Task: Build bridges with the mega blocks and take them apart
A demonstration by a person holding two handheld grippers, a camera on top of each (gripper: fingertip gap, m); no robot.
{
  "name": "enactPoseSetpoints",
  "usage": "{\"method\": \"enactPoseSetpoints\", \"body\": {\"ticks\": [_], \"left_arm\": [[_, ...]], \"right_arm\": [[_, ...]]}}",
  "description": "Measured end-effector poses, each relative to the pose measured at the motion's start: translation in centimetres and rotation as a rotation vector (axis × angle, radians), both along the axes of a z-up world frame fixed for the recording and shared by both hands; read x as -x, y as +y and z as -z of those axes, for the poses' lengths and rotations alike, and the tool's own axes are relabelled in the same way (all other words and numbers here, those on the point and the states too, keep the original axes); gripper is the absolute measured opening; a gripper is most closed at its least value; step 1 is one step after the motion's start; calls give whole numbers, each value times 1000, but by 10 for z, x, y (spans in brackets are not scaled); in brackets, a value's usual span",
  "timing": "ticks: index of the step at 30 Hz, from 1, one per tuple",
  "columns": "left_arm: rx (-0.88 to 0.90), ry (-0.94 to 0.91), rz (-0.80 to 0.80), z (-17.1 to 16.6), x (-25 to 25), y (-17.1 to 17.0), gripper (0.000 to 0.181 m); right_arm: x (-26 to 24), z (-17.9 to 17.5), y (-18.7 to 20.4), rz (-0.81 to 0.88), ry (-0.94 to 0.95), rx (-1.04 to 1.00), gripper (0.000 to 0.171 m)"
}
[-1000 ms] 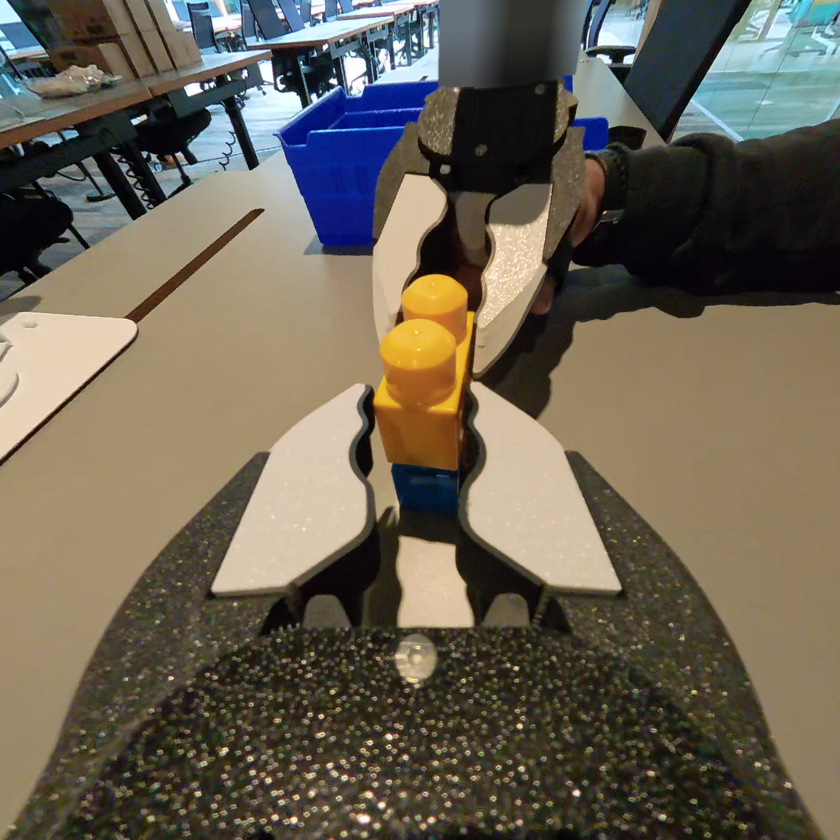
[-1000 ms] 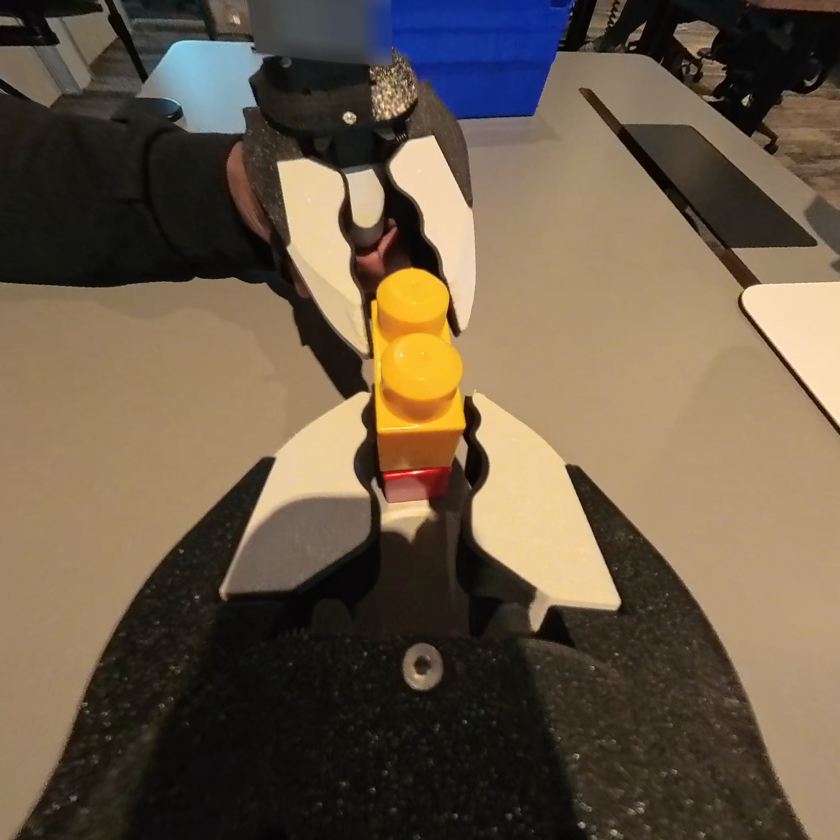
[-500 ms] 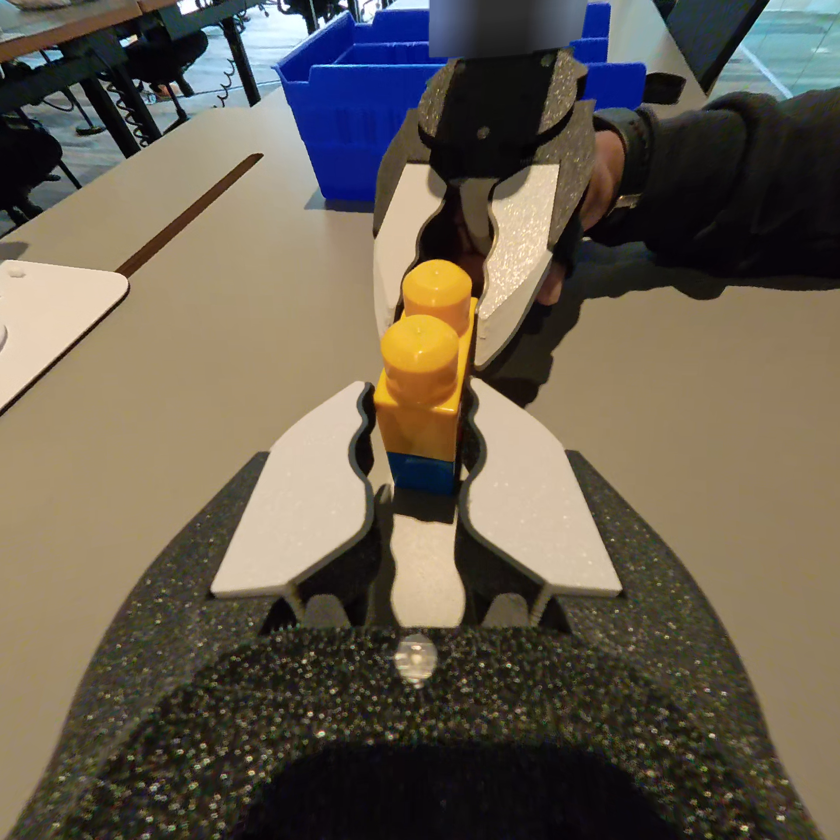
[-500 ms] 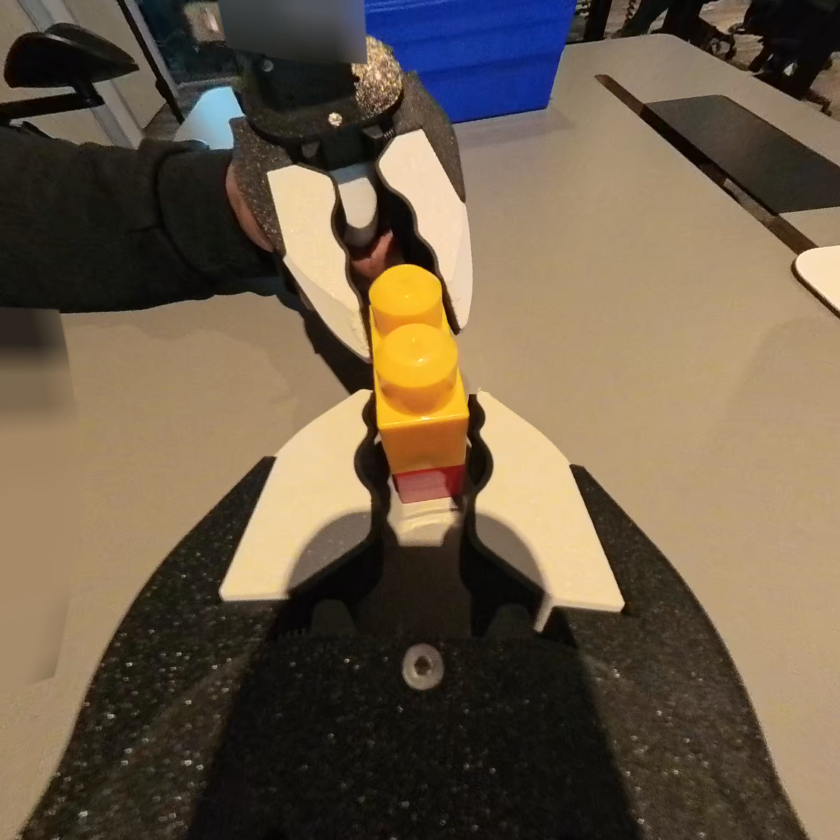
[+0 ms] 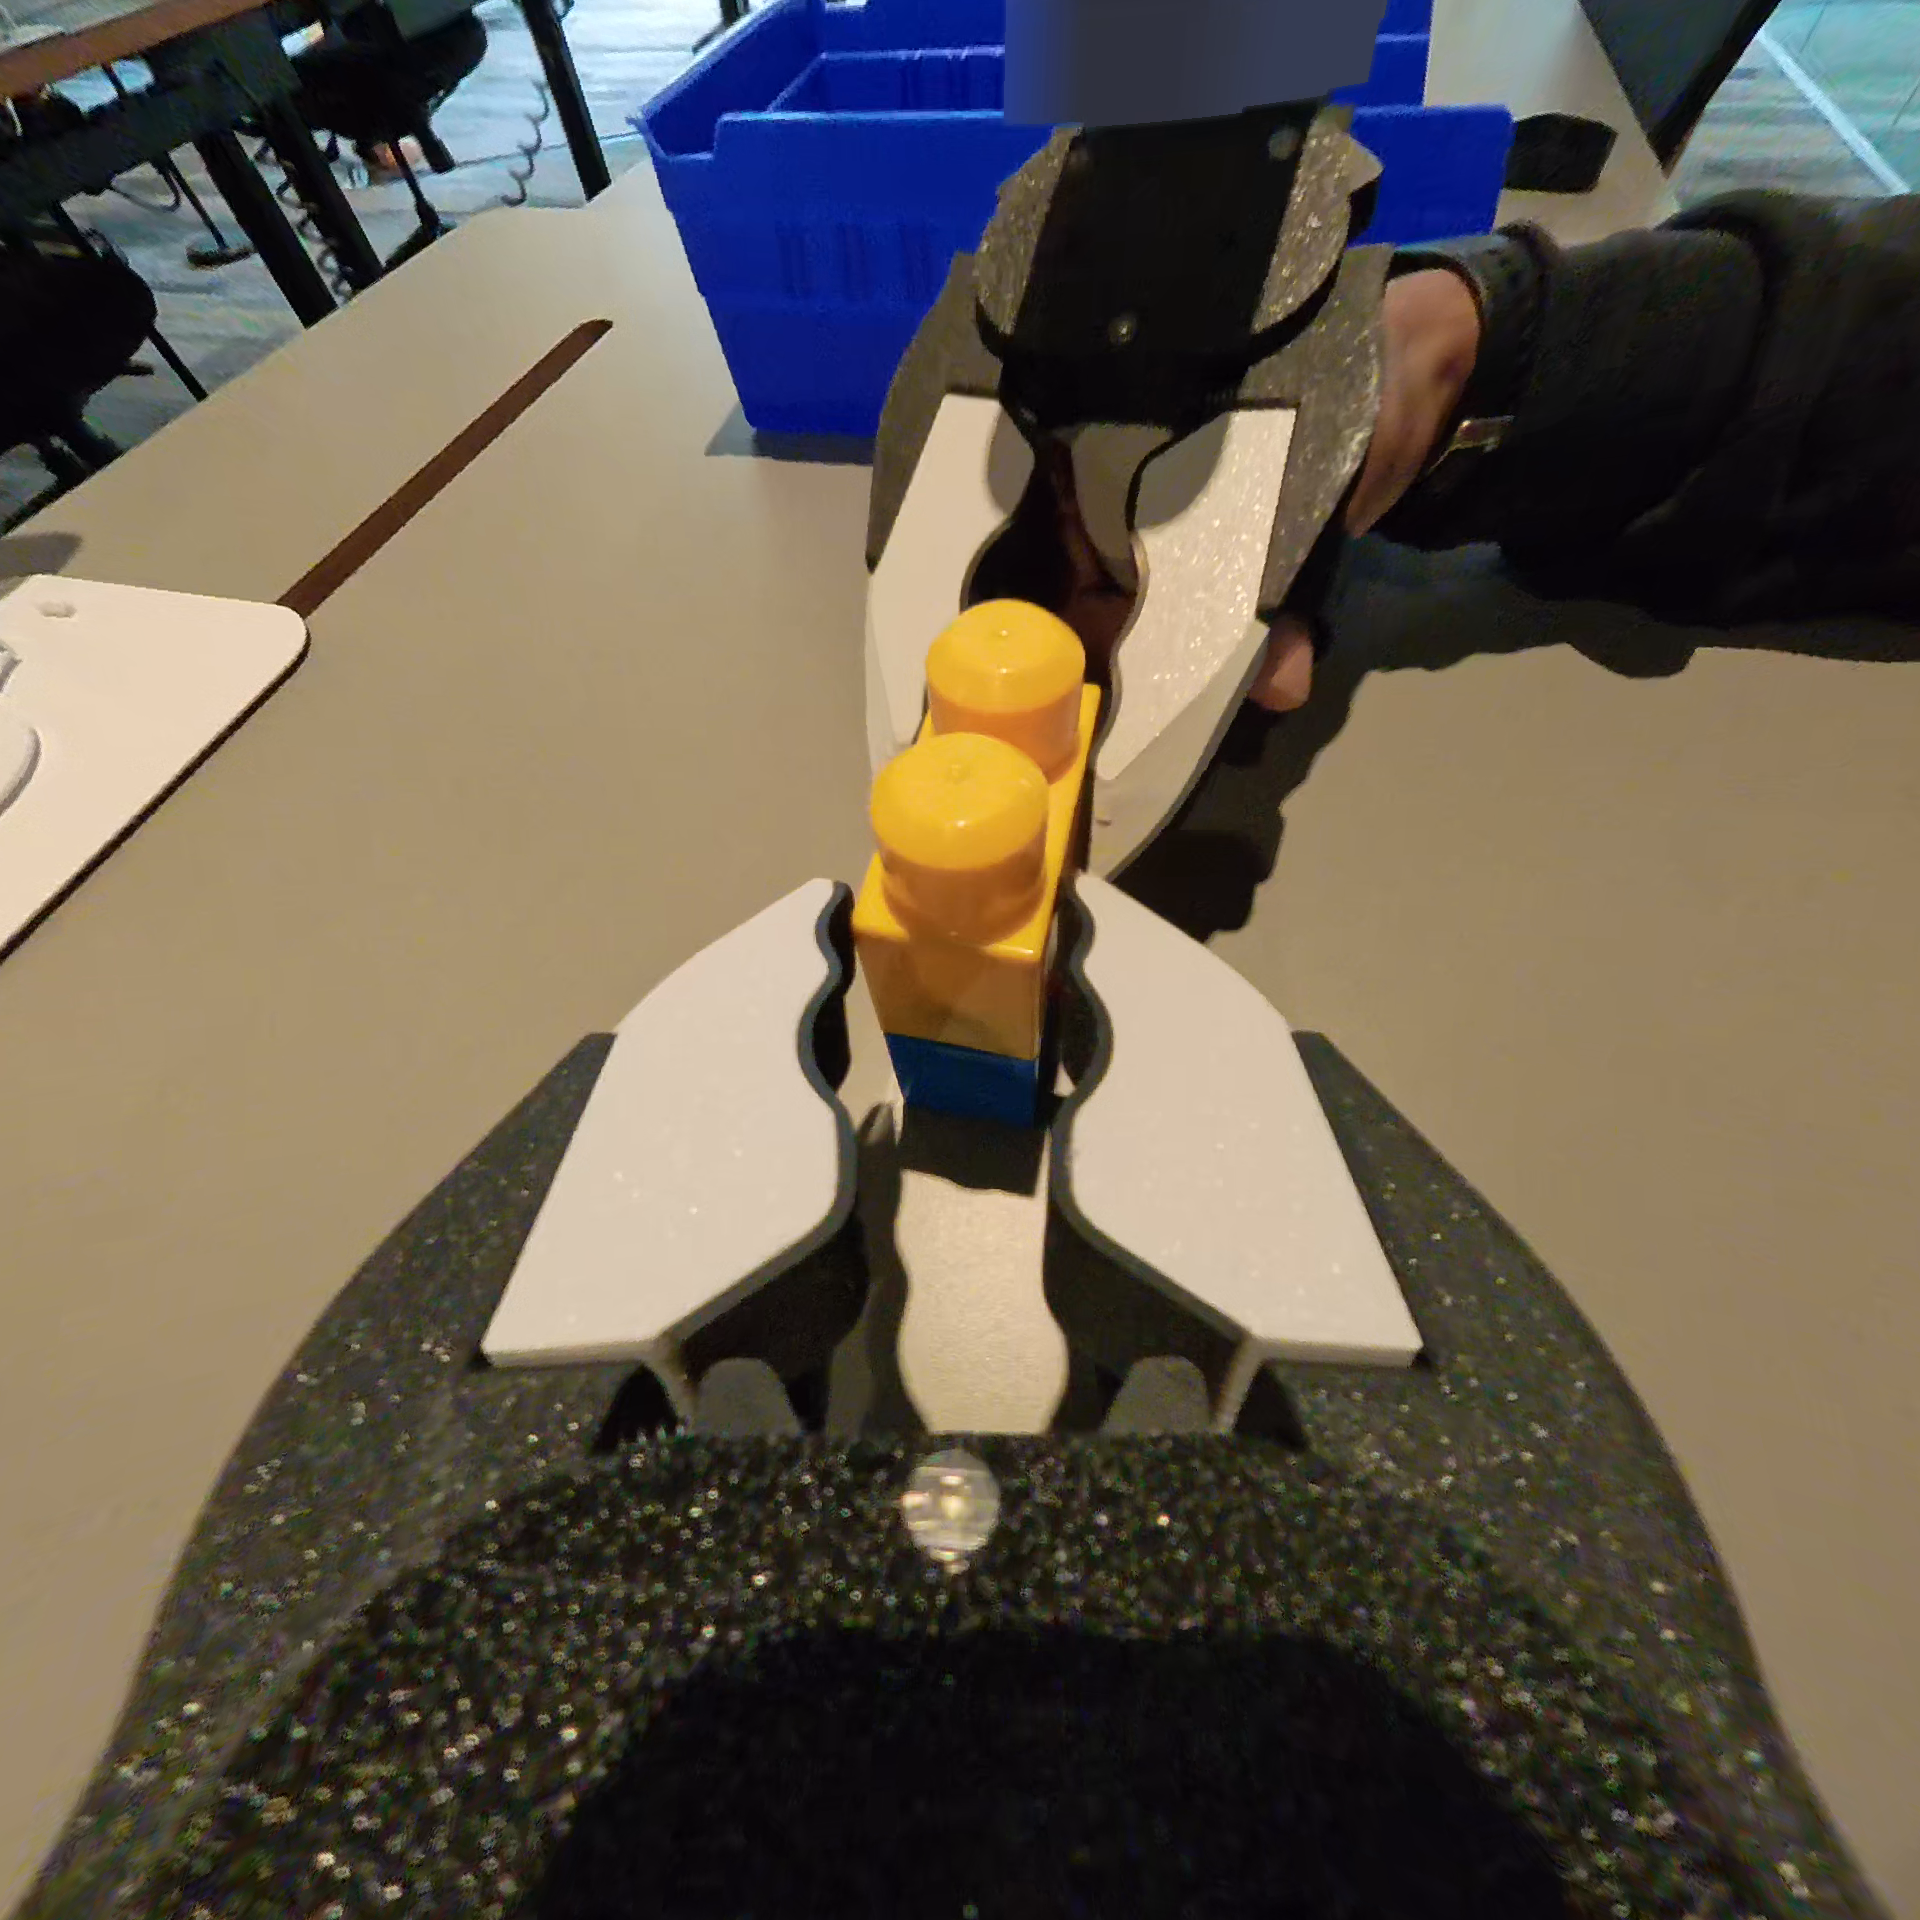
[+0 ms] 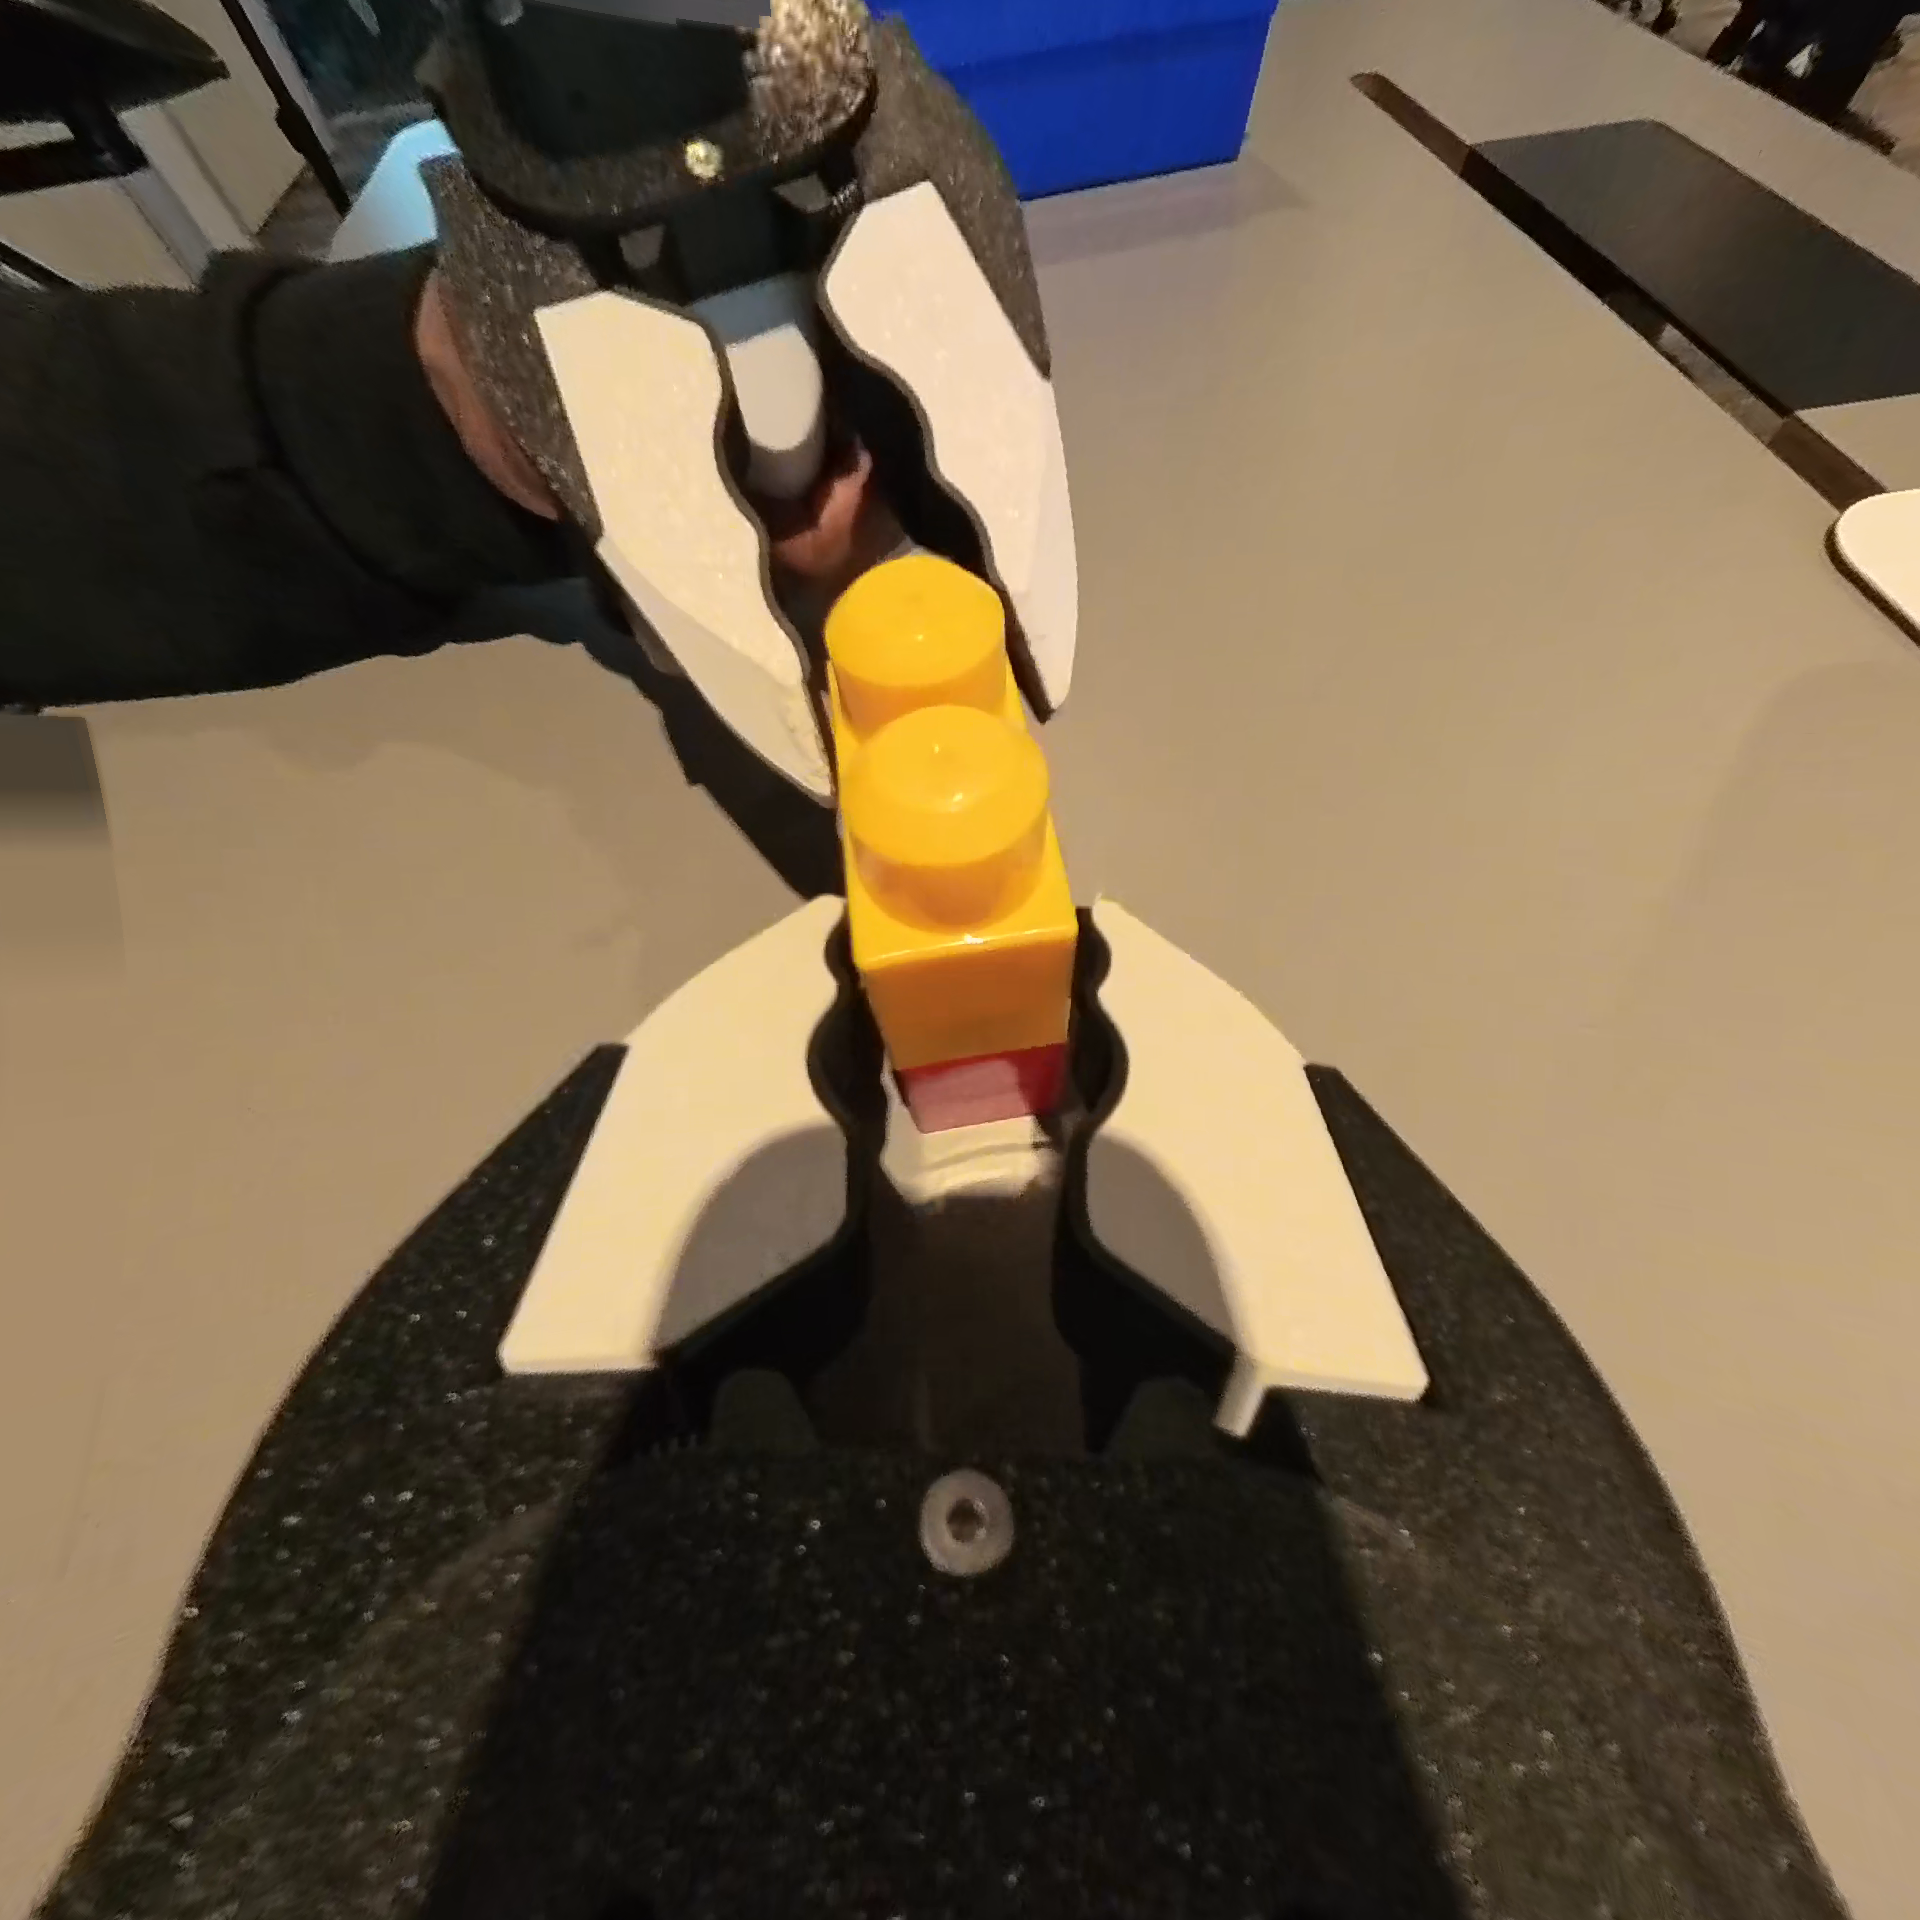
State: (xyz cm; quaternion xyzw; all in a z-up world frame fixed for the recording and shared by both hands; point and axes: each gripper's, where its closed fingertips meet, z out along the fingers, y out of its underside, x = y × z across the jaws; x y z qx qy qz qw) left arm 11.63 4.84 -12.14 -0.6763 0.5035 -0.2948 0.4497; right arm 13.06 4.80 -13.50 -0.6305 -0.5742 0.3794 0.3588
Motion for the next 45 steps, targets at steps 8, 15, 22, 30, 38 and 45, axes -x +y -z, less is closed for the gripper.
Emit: {"method": "enactPoseSetpoints", "body": {"ticks": [8,15,22,30,38,45], "left_arm": [[23,5,56,11,2,-1,42],[-31,-82,46,-10,7,0,46],[-77,-132,53,-21,2,0,34],[-11,-153,40,-16,-1,-2,27],[33,-108,21,-13,0,-3,27],[26,-81,15,-12,1,-3,27]], "right_arm": [[-8,-4,-11,-70,35,-17,47],[-16,-17,-6,-30,63,-87,48],[-10,-43,-6,1,162,-168,31],[-8,-37,-6,1,150,-85,27],[-7,-33,-6,13,124,-40,28],[-5,-28,-6,21,108,-38,29]]}}
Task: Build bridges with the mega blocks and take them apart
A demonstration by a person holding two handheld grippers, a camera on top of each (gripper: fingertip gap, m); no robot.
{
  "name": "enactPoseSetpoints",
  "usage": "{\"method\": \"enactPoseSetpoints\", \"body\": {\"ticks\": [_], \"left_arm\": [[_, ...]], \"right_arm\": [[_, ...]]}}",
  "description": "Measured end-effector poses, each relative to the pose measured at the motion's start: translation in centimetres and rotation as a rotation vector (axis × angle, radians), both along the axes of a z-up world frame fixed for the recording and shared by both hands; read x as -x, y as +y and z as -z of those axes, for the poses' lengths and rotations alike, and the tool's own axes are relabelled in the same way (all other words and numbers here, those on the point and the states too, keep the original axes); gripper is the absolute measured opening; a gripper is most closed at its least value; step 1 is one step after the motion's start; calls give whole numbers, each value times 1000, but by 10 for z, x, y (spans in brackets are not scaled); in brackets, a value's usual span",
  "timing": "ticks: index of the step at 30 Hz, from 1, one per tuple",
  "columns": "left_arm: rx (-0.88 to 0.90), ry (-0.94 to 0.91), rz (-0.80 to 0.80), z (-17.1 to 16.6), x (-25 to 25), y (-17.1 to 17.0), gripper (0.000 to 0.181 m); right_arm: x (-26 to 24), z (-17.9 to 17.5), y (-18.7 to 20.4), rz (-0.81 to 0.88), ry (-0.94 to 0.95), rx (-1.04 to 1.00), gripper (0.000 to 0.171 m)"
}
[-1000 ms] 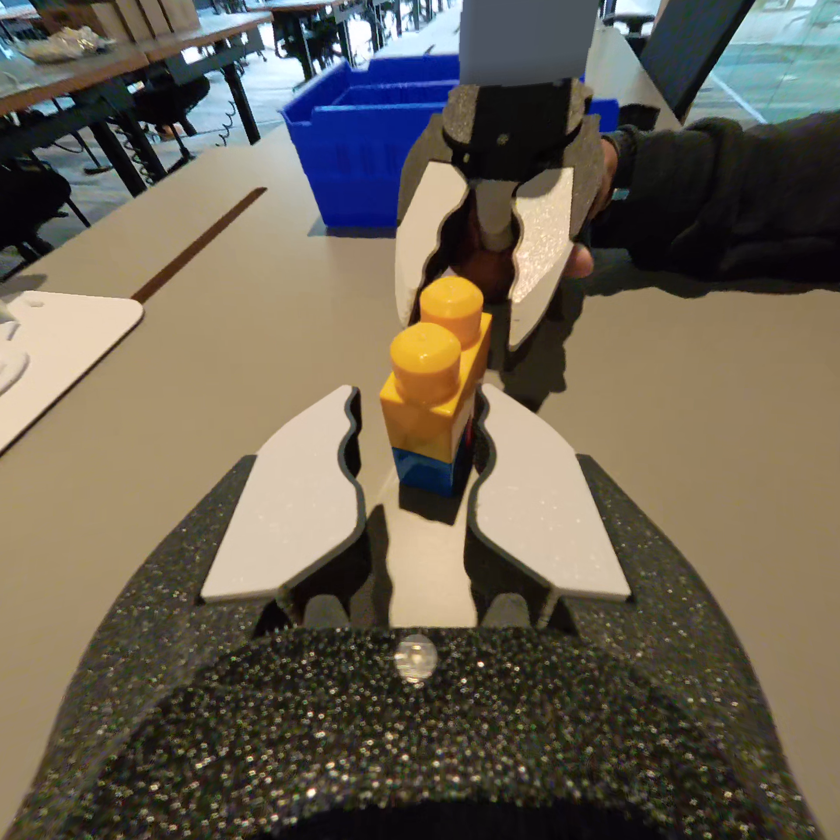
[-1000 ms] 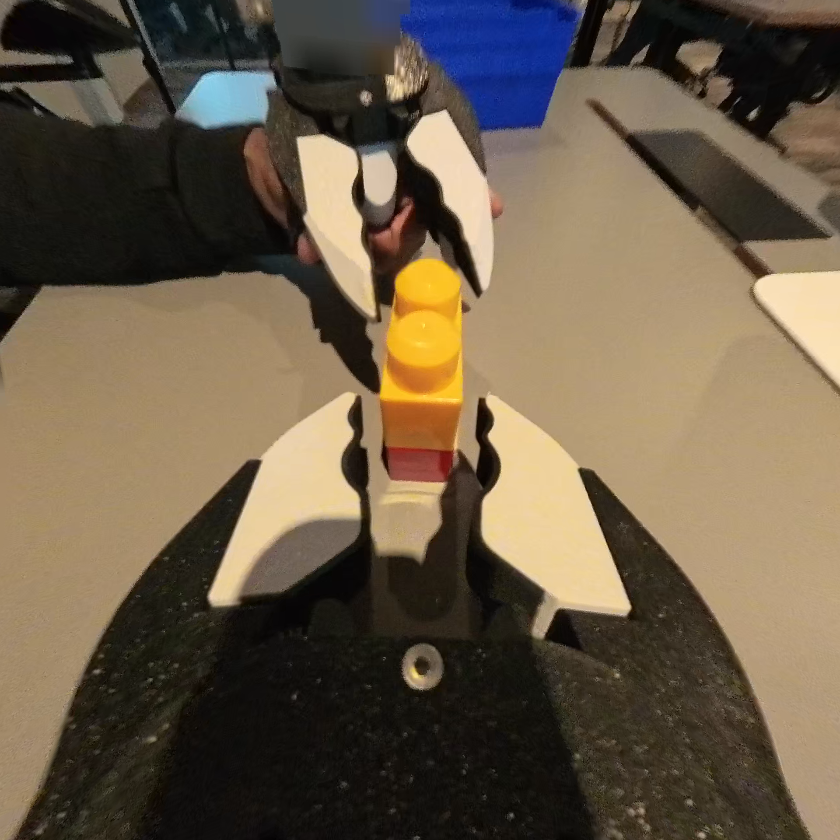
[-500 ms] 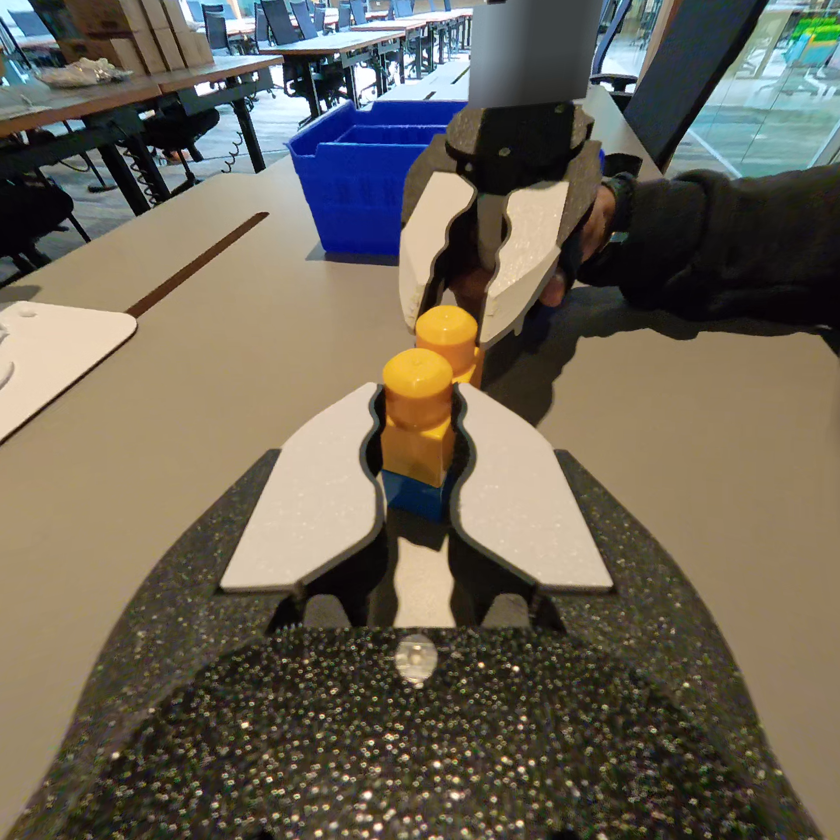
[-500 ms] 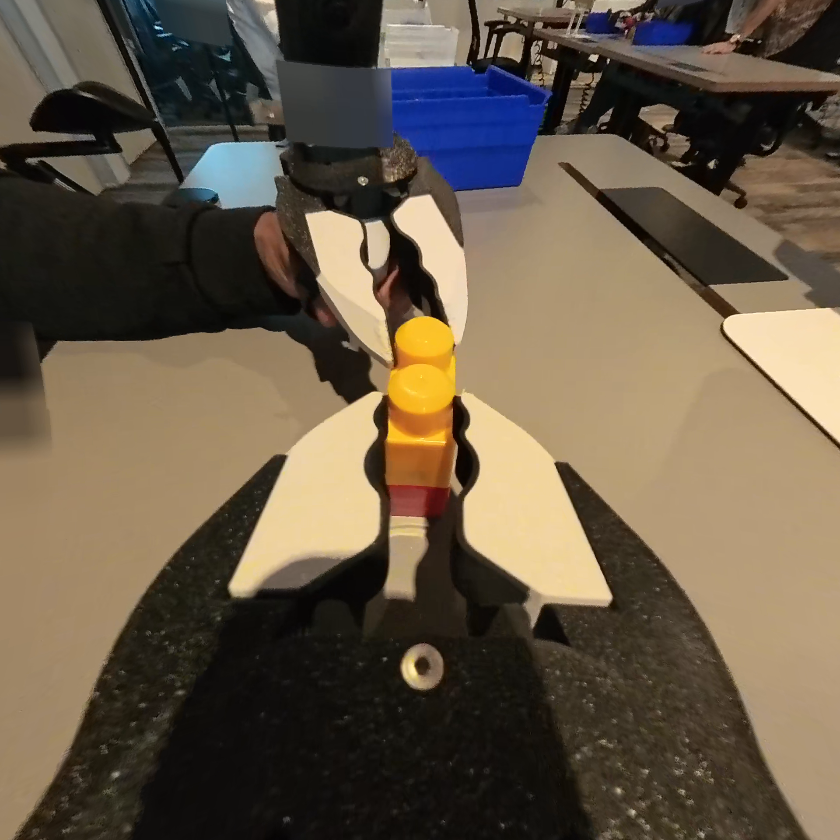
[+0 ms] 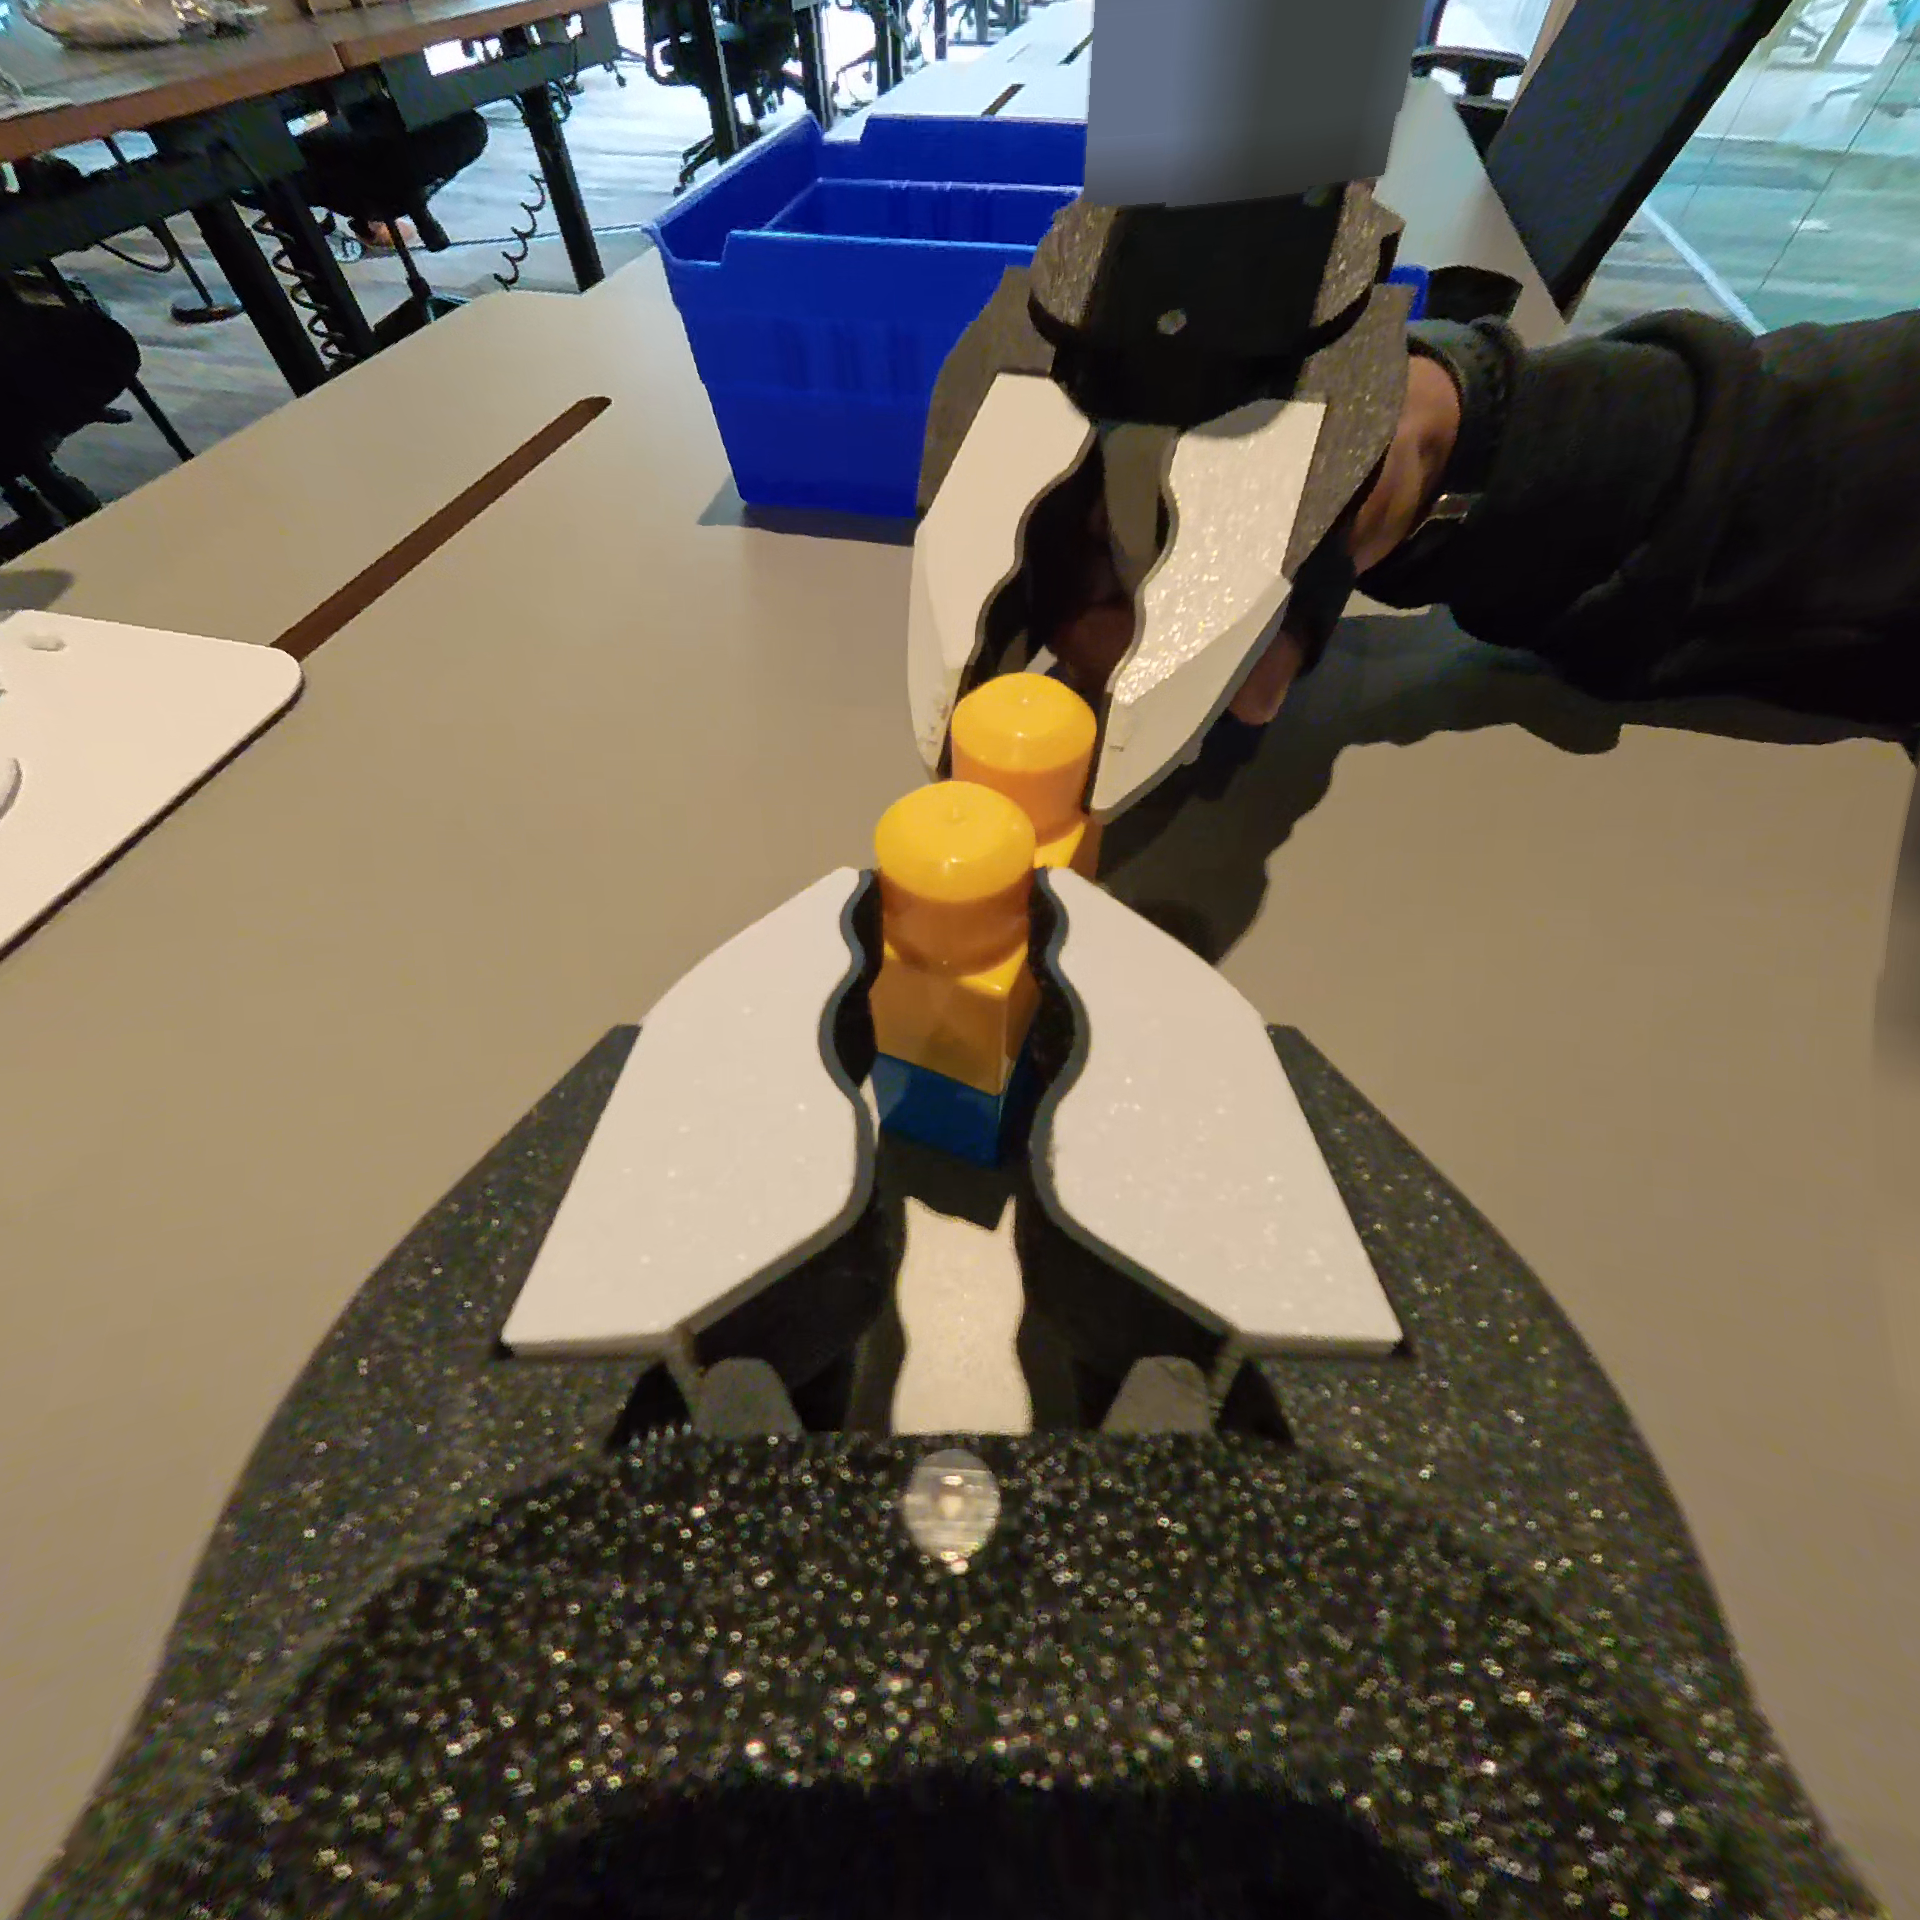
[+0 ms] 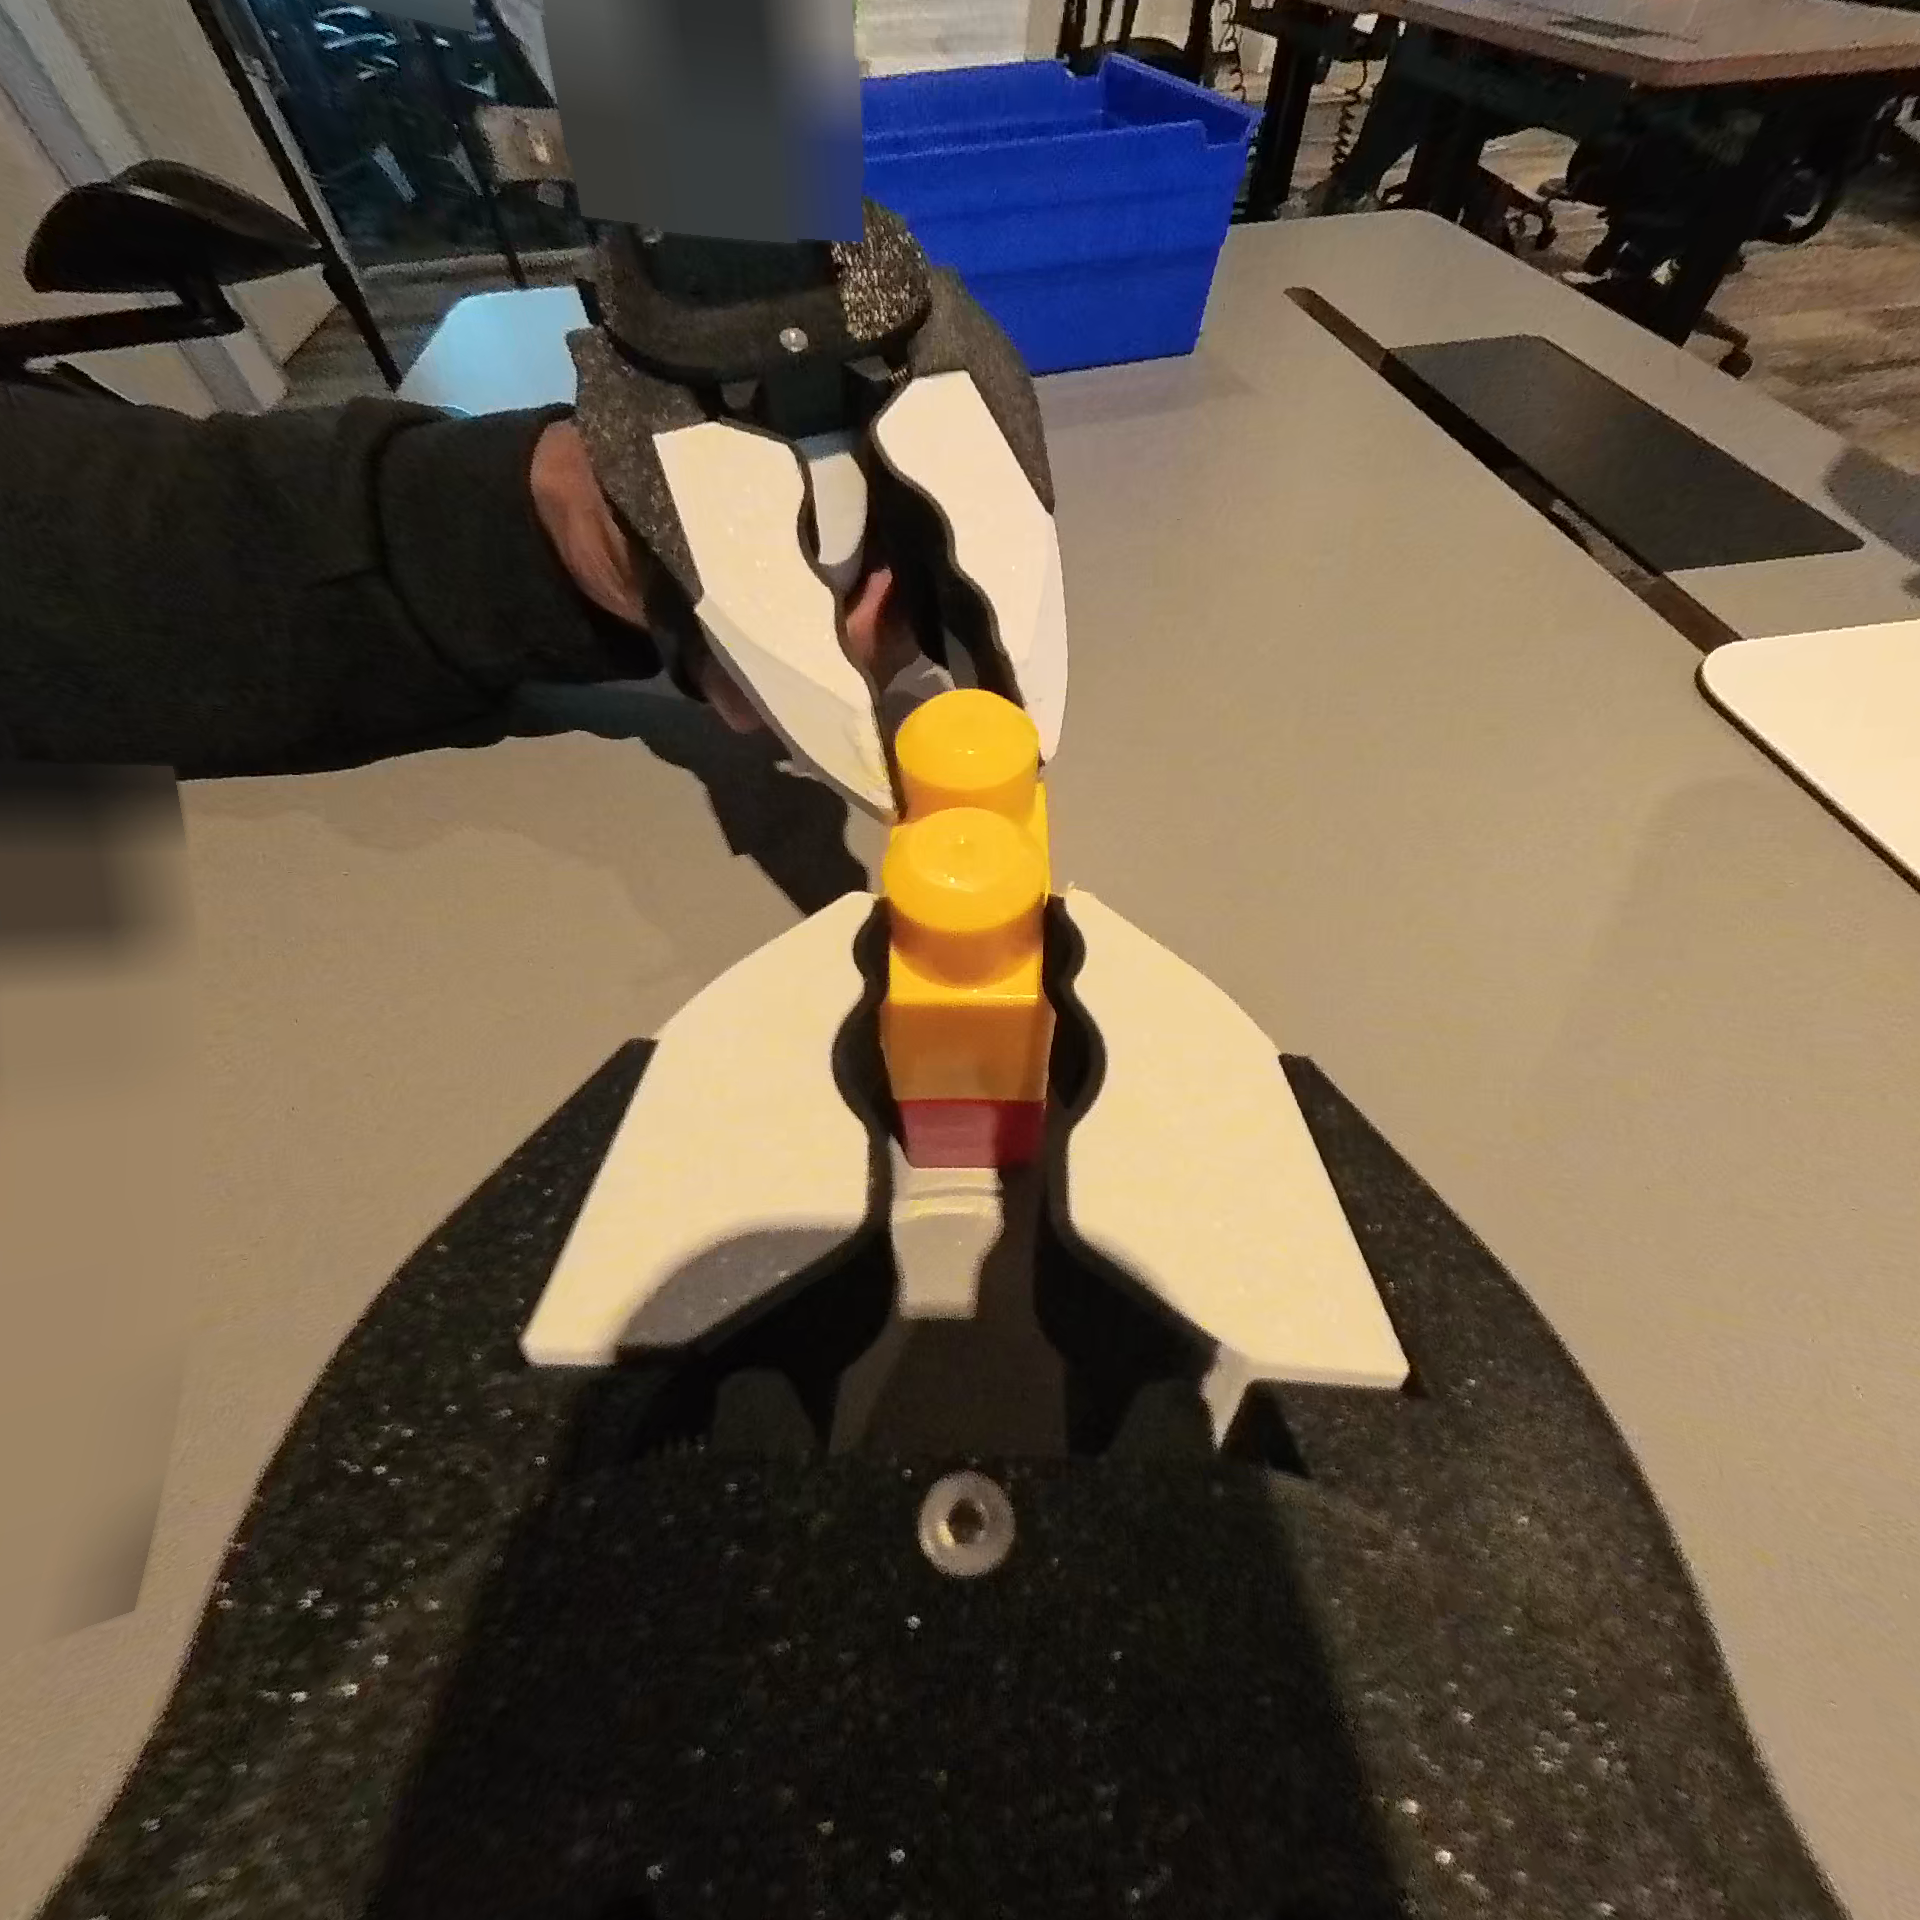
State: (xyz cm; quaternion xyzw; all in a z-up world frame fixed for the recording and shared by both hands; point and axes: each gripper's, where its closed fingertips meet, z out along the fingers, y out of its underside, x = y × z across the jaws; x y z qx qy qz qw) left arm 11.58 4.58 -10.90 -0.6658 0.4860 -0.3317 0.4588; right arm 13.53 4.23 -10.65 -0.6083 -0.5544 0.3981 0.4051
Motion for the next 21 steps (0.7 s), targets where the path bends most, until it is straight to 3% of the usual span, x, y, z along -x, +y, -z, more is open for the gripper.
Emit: {"method": "enactPoseSetpoints", "body": {"ticks": [15,21], "left_arm": [[-14,-28,1,-2,-1,0,27],[-10,-60,5,2,10,8,56]], "right_arm": [[-1,-2,-1,0,30,26,29],[-13,-4,-7,-61,25,33,36]]}}
